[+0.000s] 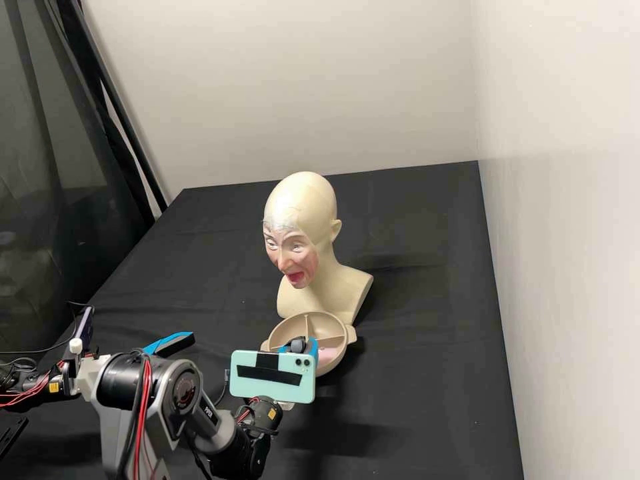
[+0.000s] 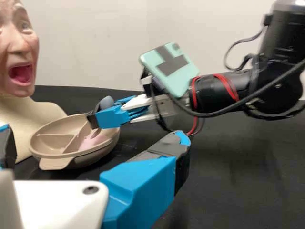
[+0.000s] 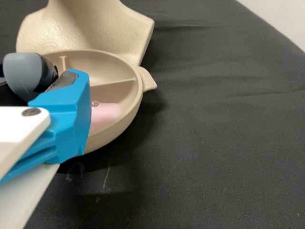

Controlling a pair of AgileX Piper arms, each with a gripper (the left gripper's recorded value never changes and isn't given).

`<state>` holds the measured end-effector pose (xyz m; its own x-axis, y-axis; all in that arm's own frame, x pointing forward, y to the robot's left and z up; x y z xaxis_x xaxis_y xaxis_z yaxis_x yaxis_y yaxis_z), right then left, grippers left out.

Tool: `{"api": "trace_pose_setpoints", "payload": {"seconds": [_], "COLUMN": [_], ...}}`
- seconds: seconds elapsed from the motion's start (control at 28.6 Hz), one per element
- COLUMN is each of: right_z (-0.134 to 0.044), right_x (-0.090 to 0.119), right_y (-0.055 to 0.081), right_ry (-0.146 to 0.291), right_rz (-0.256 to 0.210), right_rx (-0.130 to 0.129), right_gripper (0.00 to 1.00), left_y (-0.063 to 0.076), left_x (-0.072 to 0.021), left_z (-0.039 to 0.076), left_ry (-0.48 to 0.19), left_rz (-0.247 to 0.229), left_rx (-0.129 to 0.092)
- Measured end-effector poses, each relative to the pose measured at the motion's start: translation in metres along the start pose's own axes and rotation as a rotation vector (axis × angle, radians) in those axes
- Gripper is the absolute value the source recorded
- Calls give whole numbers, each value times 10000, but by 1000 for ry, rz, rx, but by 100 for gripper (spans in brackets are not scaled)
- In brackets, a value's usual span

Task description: Feed the grandma with a spoon

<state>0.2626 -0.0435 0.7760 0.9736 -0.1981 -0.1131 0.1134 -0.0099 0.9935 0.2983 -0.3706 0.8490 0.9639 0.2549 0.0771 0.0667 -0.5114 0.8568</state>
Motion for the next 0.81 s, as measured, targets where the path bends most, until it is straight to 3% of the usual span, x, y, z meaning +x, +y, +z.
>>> {"api": "trace_pose_setpoints", "payload": {"seconds": [0.32, 0.81], "right_z": [73, 82], "right_x": [114, 293], "right_y": [-72, -104], "right_ry": [-23, -19], "right_rz": [-23, 20], "right_rx": [1, 7], "right_gripper": [0, 0], "left_y": [-62, -92], "left_x": [15, 37], "left_z": [51, 85], "left_ry": [-17, -28], "left_rz": [-21, -30], "left_rx": [2, 4]}}
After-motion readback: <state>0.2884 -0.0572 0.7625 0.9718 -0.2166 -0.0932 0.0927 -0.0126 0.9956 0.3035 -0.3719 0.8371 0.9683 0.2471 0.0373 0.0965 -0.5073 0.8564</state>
